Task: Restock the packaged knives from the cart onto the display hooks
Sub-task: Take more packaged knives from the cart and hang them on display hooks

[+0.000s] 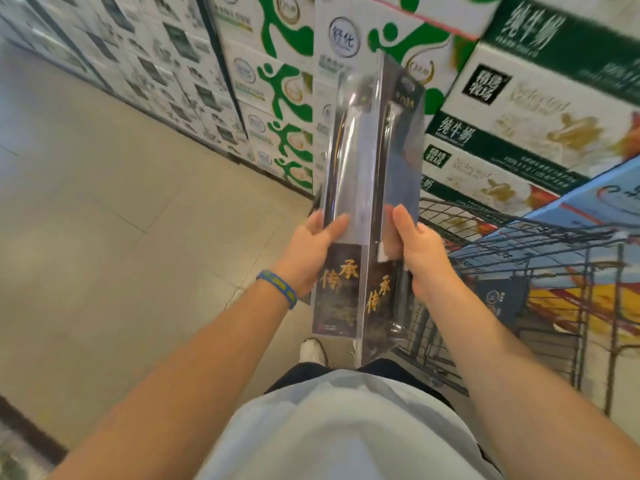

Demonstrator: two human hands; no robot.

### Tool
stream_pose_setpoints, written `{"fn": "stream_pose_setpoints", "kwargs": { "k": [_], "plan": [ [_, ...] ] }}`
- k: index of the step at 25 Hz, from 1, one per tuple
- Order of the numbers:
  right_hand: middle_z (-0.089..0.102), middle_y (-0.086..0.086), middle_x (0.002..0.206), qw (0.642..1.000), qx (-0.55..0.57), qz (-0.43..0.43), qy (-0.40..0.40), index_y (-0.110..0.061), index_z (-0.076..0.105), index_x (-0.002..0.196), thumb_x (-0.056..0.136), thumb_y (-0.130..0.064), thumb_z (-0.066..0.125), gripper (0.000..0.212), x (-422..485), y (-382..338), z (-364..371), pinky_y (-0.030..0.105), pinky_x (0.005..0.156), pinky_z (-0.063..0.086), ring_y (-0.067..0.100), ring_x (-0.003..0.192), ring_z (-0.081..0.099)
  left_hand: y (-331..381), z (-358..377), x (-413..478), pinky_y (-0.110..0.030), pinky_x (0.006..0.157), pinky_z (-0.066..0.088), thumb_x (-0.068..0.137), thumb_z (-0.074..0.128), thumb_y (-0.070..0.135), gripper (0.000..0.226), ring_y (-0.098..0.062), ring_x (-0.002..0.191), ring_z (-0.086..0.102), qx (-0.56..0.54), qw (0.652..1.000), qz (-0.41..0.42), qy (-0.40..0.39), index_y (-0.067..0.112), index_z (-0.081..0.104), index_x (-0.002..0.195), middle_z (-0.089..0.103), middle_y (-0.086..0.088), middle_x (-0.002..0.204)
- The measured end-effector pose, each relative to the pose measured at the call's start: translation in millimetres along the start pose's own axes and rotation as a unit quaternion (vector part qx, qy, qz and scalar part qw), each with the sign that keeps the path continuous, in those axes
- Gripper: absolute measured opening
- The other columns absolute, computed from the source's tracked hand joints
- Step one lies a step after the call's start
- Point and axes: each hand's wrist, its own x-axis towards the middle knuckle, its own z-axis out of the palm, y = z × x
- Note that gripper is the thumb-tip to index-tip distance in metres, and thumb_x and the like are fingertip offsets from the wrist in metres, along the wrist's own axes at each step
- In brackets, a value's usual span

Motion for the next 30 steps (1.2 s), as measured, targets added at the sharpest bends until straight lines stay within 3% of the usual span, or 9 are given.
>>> {"fn": "stream_pose_setpoints", "kwargs": {
  "k": [3,6,9,12,15,19,24,27,30],
  "plan": [
    [0.079,-0.008,0.089,0.992,-0.038,-0.012,0.118,-0.02,0.073,0.101,0.048,-0.077,0.082,0.078,-12,9,-22,0.026,0.071,0.06,0.011,0.083,0.076,-8,0,5,-0.049,0.111,0.04,0.09,0.071,0.024,0.061,-0.031,0.13,0.051,0.079,0.994,0.057,0.05,-0.007,0.046,0.137,0.051,-0.021,0.142],
    [0.077,-0.013,0.085,0.972,-0.062,-0.035,0.222,-0.025,0.073,0.092,0.05,-0.079,0.082,0.07,-22,11,-57,0.03,0.071,0.06,0.009,0.082,0.074,-7,-18,11,-0.051,0.095,0.052,0.08,0.077,0.028,0.029,-0.027,0.098,0.065,0.081,0.985,0.096,0.114,0.006,0.069,0.097,0.071,-0.013,0.102],
    [0.077,0.0,0.103,0.964,-0.06,-0.033,0.258,-0.019,0.073,0.111,0.05,-0.082,0.08,0.088,-31,13,-84,0.047,0.086,0.061,0.022,0.094,0.074,-14,-31,-3,-0.045,0.087,0.058,0.061,0.089,0.05,0.062,-0.028,0.101,0.072,0.002,0.991,0.074,0.108,0.01,0.073,0.105,0.076,-0.009,0.104],
    [0.078,-0.011,0.086,0.964,-0.044,-0.047,0.257,-0.023,0.075,0.103,0.053,-0.083,0.077,0.077,-34,11,-96,0.032,0.066,0.061,0.011,0.079,0.075,-16,-23,-12,-0.032,0.073,0.059,0.047,0.09,0.063,0.077,-0.017,0.09,0.074,-0.006,0.989,0.087,0.12,0.015,0.071,0.104,0.078,0.0,0.098],
    [0.072,-0.011,0.07,0.966,-0.027,-0.039,0.256,-0.018,0.07,0.082,0.066,-0.083,0.068,0.067,-34,1,-107,0.029,0.058,0.05,0.01,0.065,0.069,-11,-10,-23,-0.02,0.06,0.049,0.056,0.08,0.072,0.058,0.002,0.056,0.063,0.114,0.968,0.13,0.18,0.02,0.062,0.075,0.066,0.02,0.06],
    [0.067,-0.008,0.069,0.975,-0.071,-0.067,0.198,-0.014,0.07,0.079,0.065,-0.084,0.066,0.071,-37,-9,-138,0.03,0.058,0.044,0.013,0.067,0.063,-30,14,-47,-0.036,0.055,0.039,0.066,0.07,0.077,0.087,-0.017,0.06,0.042,0.225,0.916,0.224,0.246,-0.006,0.048,0.074,0.045,-0.006,0.065],
    [0.066,-0.015,0.057,0.986,-0.082,-0.091,0.109,-0.019,0.069,0.075,0.074,-0.075,0.07,0.056,-38,-9,-184,0.013,0.04,0.041,-0.002,0.048,0.062,-50,77,-84,-0.064,0.084,0.052,0.057,0.073,0.081,0.101,-0.022,0.079,0.059,0.104,0.935,0.2,0.273,-0.011,0.062,0.099,0.063,-0.012,0.086],
    [0.069,-0.019,0.06,0.99,-0.087,-0.108,0.017,-0.02,0.07,0.077,0.072,-0.079,0.067,0.059,-39,-7,-170,0.012,0.041,0.043,-0.004,0.051,0.064,-66,81,-119,-0.061,0.085,0.052,0.062,0.076,0.072,0.073,-0.021,0.08,0.058,0.046,0.907,0.209,0.363,0.005,0.067,0.088,0.063,-0.009,0.085],
    [0.066,-0.016,0.058,0.98,-0.126,-0.124,-0.095,-0.01,0.068,0.075,0.065,-0.081,0.067,0.071,-61,6,-120,0.02,0.045,0.046,-0.002,0.05,0.058,-96,52,-193,-0.047,0.068,0.056,0.062,0.076,0.068,0.049,-0.015,0.069,0.057,0.01,0.845,0.187,0.501,0.022,0.064,0.073,0.061,-0.001,0.072]
  ]
}}
